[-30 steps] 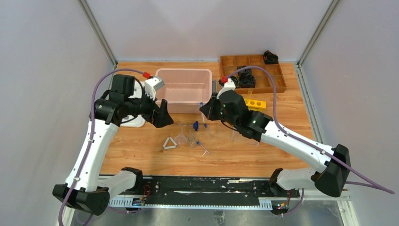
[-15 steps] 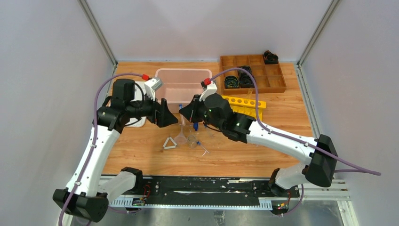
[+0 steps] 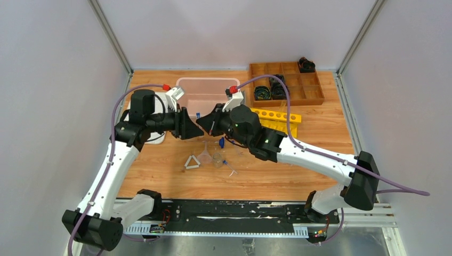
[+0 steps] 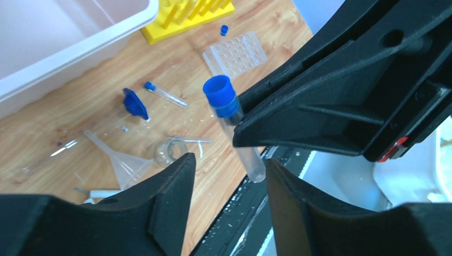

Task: Organize the chemistry lab equipment

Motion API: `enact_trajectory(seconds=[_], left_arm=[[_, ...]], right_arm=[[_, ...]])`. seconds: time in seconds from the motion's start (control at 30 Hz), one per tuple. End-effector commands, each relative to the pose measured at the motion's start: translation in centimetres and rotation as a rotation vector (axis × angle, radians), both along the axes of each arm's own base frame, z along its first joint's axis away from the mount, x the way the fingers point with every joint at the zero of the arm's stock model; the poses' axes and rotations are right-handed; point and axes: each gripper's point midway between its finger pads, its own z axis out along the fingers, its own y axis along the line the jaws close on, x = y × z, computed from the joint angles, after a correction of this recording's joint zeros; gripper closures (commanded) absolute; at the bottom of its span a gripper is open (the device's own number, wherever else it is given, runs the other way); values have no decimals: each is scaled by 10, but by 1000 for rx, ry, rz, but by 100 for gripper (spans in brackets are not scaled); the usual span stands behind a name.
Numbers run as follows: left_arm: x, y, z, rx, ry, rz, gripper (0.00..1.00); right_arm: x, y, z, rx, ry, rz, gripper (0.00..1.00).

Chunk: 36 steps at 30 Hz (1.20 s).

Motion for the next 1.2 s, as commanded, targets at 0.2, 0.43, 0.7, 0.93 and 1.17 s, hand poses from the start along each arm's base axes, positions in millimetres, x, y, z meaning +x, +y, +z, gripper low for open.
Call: enact_trajectory(seconds=[0.2,0.43,0.7,0.93,1.17], left_arm=[[-8,-8,7,-57,26,-71,82],[-7,0,4,16,-36,-72,100],[-14,15,3,179,-211,-188,100],[-24,21,2,264,-314,-253,100],[-28,23,1,290,-337,-266,100]], right_arm=[[-3,7,29,100,-45,-29,100],[6,-3,17,-9,12,-79,68],[-11,-9,12,-174,125,199,45],[-34,-7,21,-205,124,344,45],[-30,2,15,-220,149,351,48]])
